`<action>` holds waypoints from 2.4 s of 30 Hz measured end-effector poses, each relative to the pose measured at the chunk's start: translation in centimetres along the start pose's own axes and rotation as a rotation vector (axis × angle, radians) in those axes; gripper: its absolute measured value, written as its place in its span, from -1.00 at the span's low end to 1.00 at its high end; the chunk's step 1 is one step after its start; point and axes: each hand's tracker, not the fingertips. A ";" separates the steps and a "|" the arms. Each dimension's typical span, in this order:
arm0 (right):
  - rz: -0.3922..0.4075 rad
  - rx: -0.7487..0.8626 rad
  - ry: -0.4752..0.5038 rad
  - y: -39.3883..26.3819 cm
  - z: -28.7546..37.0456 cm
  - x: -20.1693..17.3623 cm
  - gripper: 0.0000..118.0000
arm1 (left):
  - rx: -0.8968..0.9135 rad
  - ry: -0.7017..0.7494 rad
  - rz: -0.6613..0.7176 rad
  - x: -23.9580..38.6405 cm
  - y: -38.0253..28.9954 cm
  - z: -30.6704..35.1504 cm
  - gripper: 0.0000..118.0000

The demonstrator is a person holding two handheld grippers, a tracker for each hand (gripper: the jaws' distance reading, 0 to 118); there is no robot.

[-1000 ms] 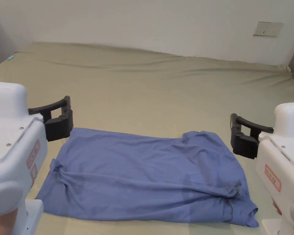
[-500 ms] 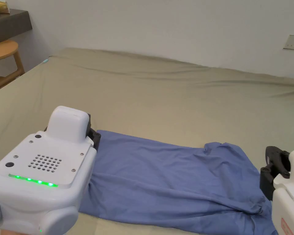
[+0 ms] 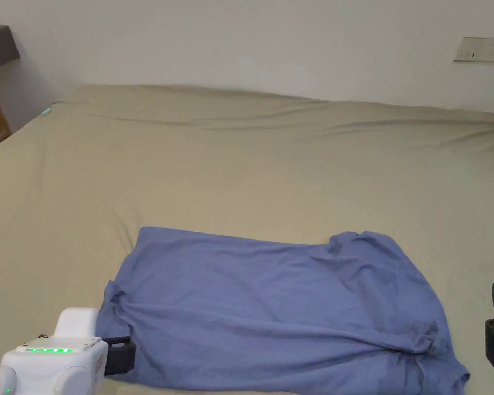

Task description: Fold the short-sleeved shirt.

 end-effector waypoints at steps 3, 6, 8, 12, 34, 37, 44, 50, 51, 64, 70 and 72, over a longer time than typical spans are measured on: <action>-0.008 -0.037 -0.017 -0.8 -0.5 1.1 -0.96 | -0.040 -0.017 0.094 -1.2 -0.3 -1.8 0.95; -0.007 -0.072 -0.034 -1.4 -1.1 1.7 -0.96 | -0.088 -0.031 0.099 -1.1 -0.4 -3.9 0.83; -0.002 -0.093 -0.043 -1.7 -1.7 1.9 -0.96 | -0.060 -0.043 0.112 -1.0 -0.5 -3.4 0.70; -0.036 -0.198 -0.013 -2.7 -3.9 2.3 -0.96 | -0.027 -0.110 0.009 0.2 -0.1 -1.6 -0.33; -0.324 -0.760 0.206 -15.7 -21.2 0.2 0.23 | 0.159 -0.089 -0.026 0.9 1.3 6.2 -0.83; -0.317 -0.725 0.294 -14.8 -20.7 -0.5 -0.79 | 0.141 -0.081 -0.023 0.7 1.2 5.5 -0.83; -0.283 -0.645 0.239 -10.0 -15.8 3.0 -0.79 | 0.176 -0.107 0.006 -0.6 2.0 8.1 -0.83; -0.302 -0.634 0.233 -8.8 -10.5 5.5 -0.79 | 0.184 -0.111 -0.008 -1.7 0.9 11.1 -0.83; -0.308 -0.640 0.235 -9.1 -9.8 5.6 -0.79 | 0.170 -0.112 -0.021 -1.8 0.3 11.2 -0.83; -0.362 -0.874 0.209 -20.3 -7.2 3.0 -0.79 | -0.114 -0.119 -0.064 -2.6 -10.6 6.9 -0.83; -0.298 -0.872 0.141 -20.5 -7.1 1.8 -0.37 | -0.128 -0.107 -0.073 -1.9 -10.4 6.3 -0.81; -0.236 -0.874 0.048 -19.6 -6.9 2.6 0.37 | -0.123 -0.082 -0.120 -1.6 -9.9 6.7 -0.48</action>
